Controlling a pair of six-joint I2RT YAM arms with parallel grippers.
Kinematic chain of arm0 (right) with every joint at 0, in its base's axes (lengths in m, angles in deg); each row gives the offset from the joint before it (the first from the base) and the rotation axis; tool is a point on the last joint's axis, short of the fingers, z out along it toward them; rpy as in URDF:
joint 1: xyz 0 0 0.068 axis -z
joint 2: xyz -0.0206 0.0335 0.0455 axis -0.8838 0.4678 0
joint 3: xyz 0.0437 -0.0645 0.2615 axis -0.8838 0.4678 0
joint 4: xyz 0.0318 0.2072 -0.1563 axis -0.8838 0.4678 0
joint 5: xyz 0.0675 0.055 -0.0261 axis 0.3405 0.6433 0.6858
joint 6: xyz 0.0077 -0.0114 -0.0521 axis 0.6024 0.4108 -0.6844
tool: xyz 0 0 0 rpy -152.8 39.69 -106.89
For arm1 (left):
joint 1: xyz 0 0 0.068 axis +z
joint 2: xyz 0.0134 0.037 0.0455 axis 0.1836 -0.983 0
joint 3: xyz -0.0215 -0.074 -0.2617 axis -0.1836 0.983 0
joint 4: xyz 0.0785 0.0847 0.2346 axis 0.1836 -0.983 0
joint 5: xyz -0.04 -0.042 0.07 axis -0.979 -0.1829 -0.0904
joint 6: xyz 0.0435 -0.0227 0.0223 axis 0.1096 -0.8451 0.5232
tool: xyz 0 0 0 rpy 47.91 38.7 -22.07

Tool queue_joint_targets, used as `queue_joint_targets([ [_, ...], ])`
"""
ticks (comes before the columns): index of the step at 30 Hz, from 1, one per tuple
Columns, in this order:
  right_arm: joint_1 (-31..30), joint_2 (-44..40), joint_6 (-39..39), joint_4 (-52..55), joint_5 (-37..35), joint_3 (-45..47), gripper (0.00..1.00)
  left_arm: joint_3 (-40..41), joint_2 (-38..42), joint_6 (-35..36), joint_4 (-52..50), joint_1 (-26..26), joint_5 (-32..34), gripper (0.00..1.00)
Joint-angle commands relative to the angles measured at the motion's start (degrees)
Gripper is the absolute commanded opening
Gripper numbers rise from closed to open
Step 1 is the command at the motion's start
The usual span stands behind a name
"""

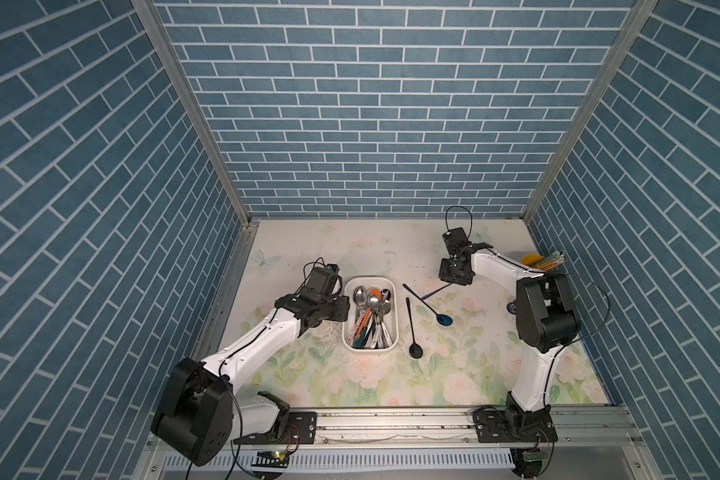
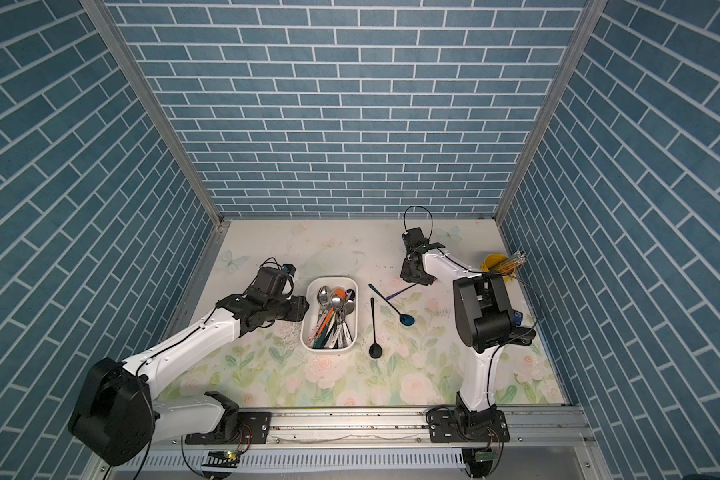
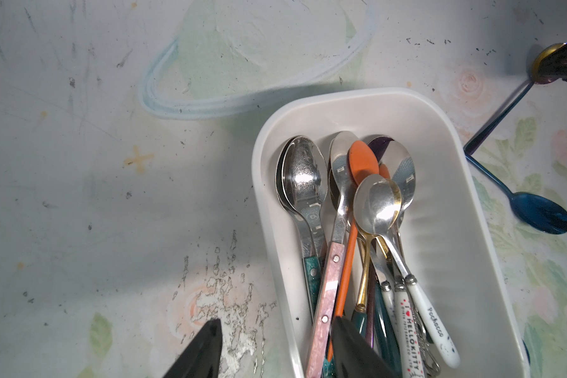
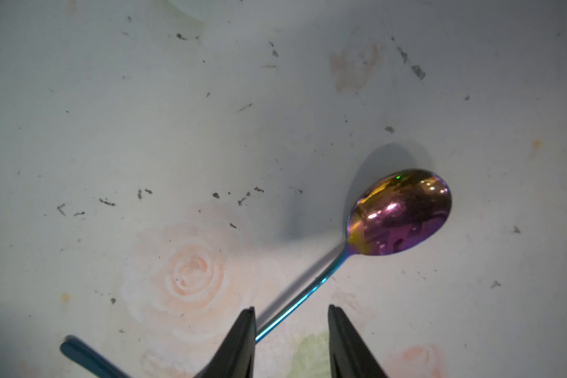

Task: Put the spoon into the storage box
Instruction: Pick up the spoon from the center of the board.

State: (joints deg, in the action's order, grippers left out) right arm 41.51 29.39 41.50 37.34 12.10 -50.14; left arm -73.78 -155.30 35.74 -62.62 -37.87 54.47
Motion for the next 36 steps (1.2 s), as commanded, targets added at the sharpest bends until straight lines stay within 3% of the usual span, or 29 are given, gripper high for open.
queue_joint_targets([
  [1, 0.22, 1.2, -1.4, 0.78, -0.73, 0.36, 0.41, 0.62, 0.94, 0.02, -0.55, -0.21, 0.85, 0.59],
  [19, 0.3, 7.81, -2.22, -0.88, 1.74, -0.43, 0.41, 0.41, 0.51, 0.05, -0.91, -0.21, 1.29, 0.59],
  [36, 0.39, 11.05, -6.41, 0.81, 2.63, -1.08, 0.09, 1.44, 1.49, 0.14, -1.09, -0.2, 2.0, 0.59],
])
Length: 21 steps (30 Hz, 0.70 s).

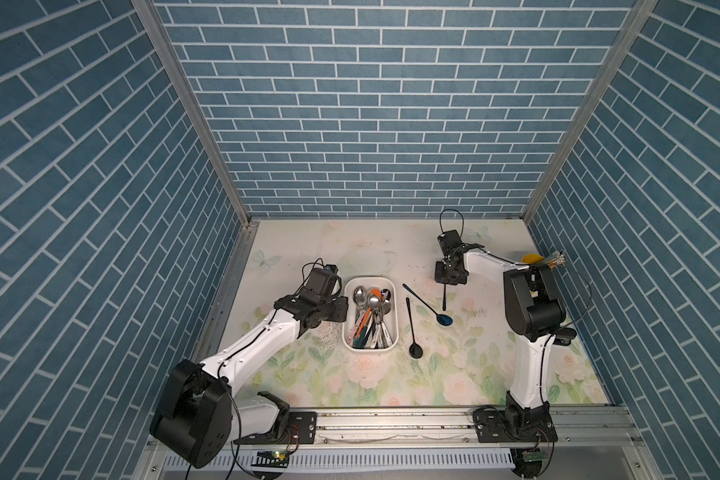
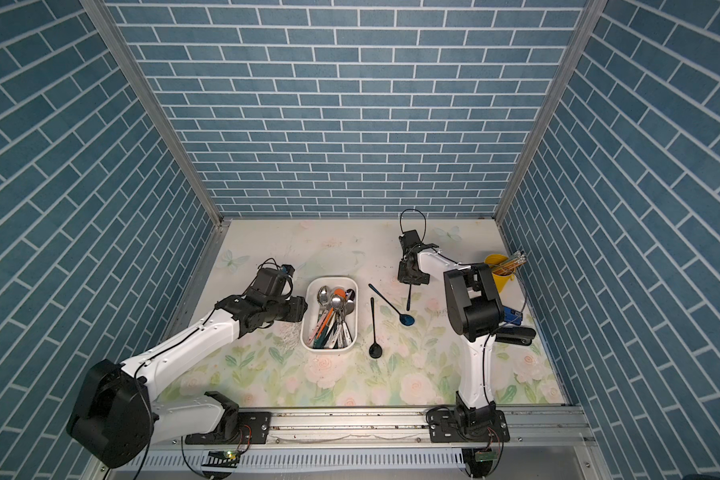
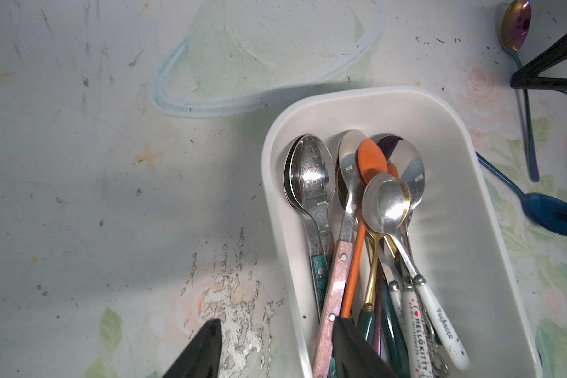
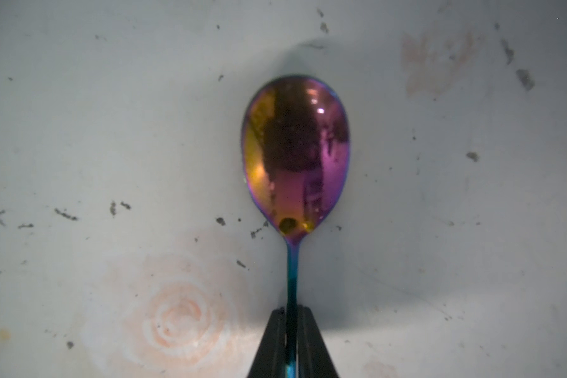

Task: Put the spoon into the storage box
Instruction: Pick up the spoon from the center of the board.

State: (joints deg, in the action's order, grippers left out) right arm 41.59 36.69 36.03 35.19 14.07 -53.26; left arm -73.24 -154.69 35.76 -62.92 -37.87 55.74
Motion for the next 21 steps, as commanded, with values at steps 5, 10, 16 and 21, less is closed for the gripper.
queue_joint_targets([
  [5, 0.31, 3.3, -1.52, 2.76, -0.07, -0.27, 0.01, 2.03, 1.32, 0.11, -0.14, 0.03, 0.81, 0.6],
  [10, 0.3, 2.04, -2.77, 3.68, -0.74, -3.49, 0.0, 3.49, 1.76, -0.13, 1.61, 1.42, -0.89, 0.59],
  [16, 0.21, -3.28, -3.43, 4.14, -0.94, -4.38, 0.0, 4.14, 2.0, -0.28, 3.49, 1.98, -3.18, 0.59],
  [21, -0.34, -8.1, -4.25, 4.18, 1.61, -4.43, 0.0, 4.6, 1.93, -0.48, 5.24, 1.99, -5.72, 0.58],
])
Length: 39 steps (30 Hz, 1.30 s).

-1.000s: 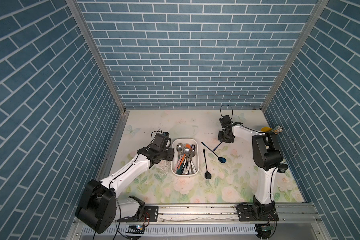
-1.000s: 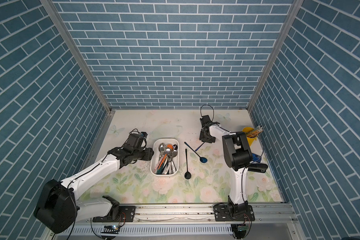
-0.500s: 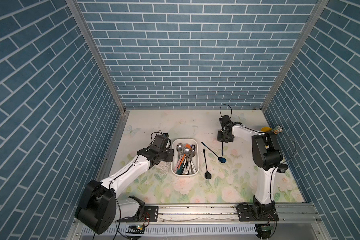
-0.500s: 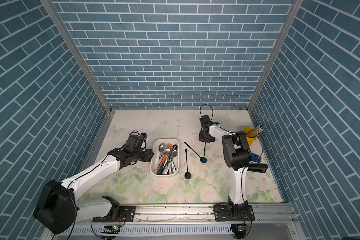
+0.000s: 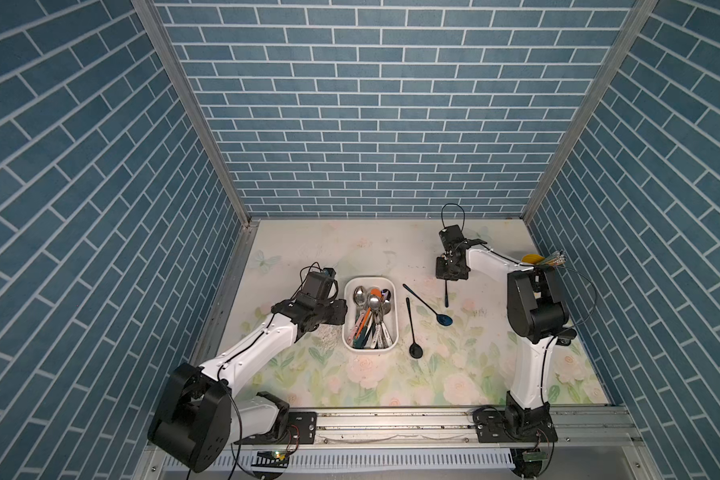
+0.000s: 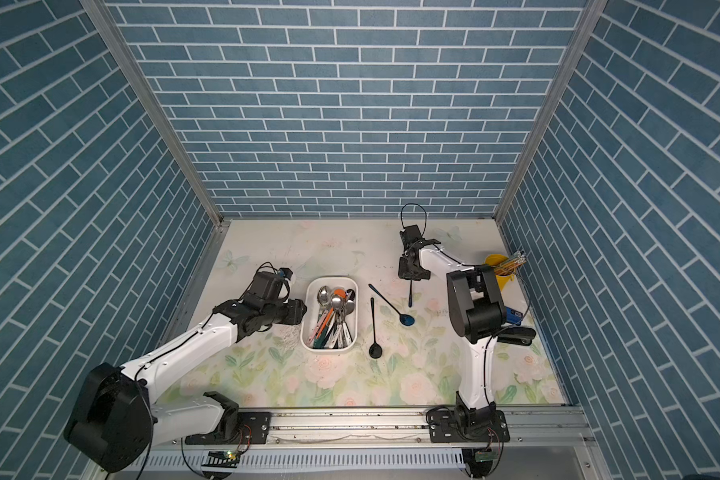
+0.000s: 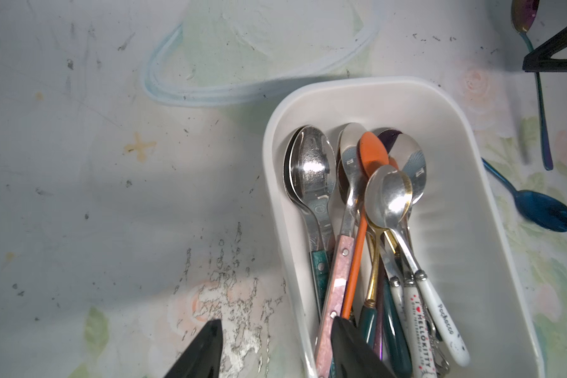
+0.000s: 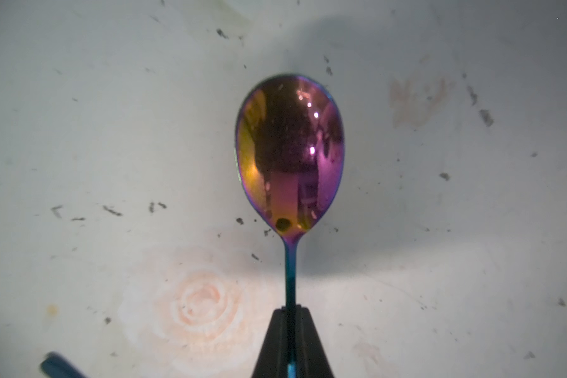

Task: Put the spoon into the storage box
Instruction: Pick up the spoon from the center of the board, then place the spoon in the storage box.

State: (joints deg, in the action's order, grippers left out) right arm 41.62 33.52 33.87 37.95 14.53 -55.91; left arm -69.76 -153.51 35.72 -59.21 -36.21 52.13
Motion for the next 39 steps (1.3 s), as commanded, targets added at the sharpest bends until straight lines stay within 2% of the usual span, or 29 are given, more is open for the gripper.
queue_joint_targets([
  [1, -0.76, -5.55, -2.43, 1.94, 1.69, -2.22, 0.0, 1.05, 0.42, -0.37, 1.8, 0.32, -2.63, 0.57],
  [8, -6.54, -8.31, -2.4, 5.88, 2.43, -4.65, 0.0, 1.46, -1.52, -0.46, 2.92, 0.25, -5.32, 0.55],
  [17, -18.14, -11.03, 3.49, 5.41, 6.15, -3.29, 0.0, 2.61, -1.53, -1.1, 3.78, 0.12, -6.25, 0.51],
  [24, -24.65, -10.62, 7.84, 3.14, 8.02, -1.46, 0.0, 3.06, -1.52, -1.57, 4.19, -0.21, -6.7, 0.5],
  [31, -29.34, -8.58, 10.3, 1.18, 9.32, 1.3, 0.0, 3.04, -1.79, -1.69, 4.19, -0.42, -6.75, 0.5],
  [39, -30.8, -6.42, 11.68, -1.65, 11.94, 4.95, 0.0, 2.97, -1.88, -1.69, 4.04, -0.59, -6.66, 0.5],
])
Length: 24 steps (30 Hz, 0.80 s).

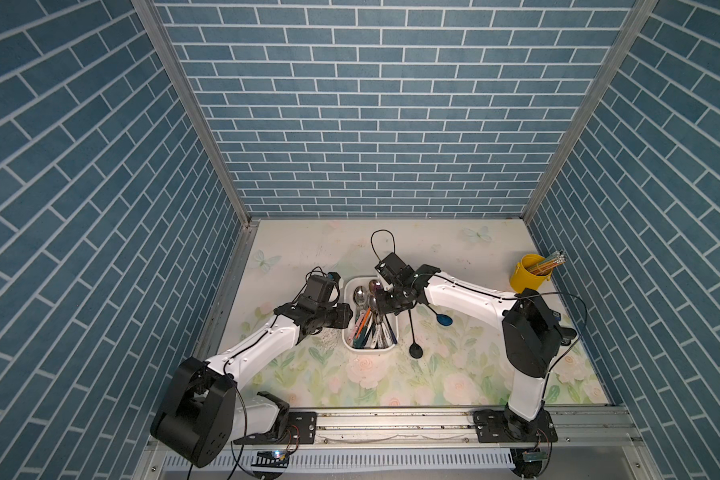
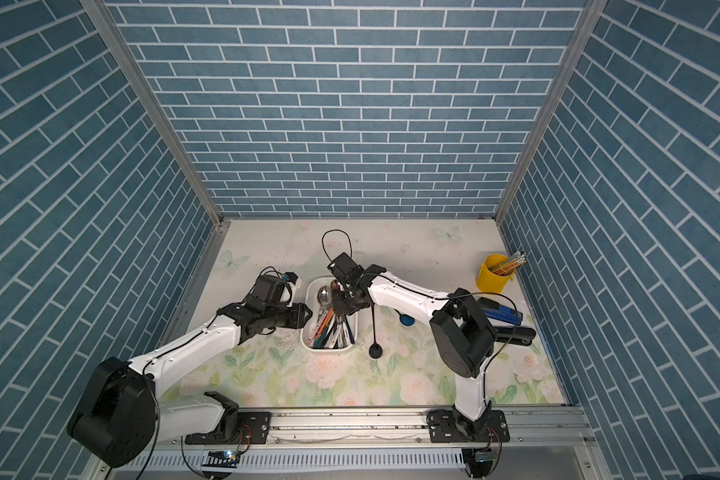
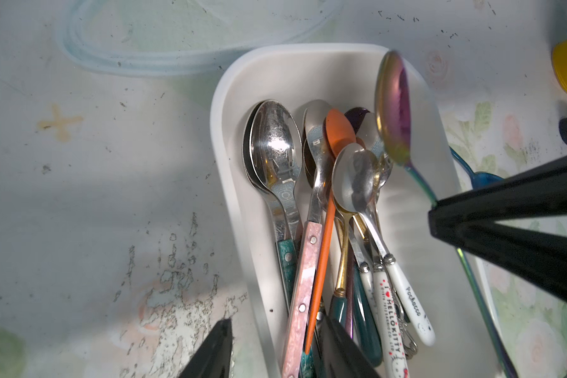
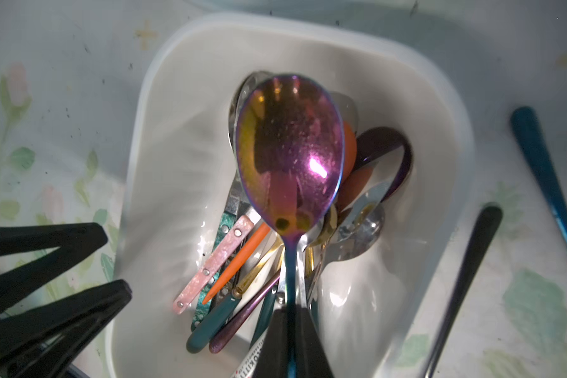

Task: Put the spoon into the storage box
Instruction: Place the spoon in the storage box.

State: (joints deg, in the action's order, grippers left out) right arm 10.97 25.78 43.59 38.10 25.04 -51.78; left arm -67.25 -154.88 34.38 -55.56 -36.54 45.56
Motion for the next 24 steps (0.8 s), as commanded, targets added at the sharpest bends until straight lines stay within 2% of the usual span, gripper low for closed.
queue_joint_targets([
  [1, -0.19, 1.71, 1.95, -1.9, 1.45, 0.89, 0.0, 0.46, -0.53, -0.36, 0.4, -0.25, -0.08, 0.5],
  [9, -0.28, 3.98, 2.0, -2.87, 2.4, 1.7, 0.0, 0.81, -0.63, -0.53, 0.5, -0.37, 0.1, 0.5],
  [21, 0.33, 8.21, 1.51, -1.84, 0.43, -2.88, 0.0, 1.3, 0.02, -0.79, 0.34, -0.43, 0.64, 0.5],
  [24, 0.42, 8.29, 1.44, -2.6, 1.03, -3.73, 0.06, 1.19, -0.05, -0.81, 0.24, -0.42, 0.61, 0.5],
])
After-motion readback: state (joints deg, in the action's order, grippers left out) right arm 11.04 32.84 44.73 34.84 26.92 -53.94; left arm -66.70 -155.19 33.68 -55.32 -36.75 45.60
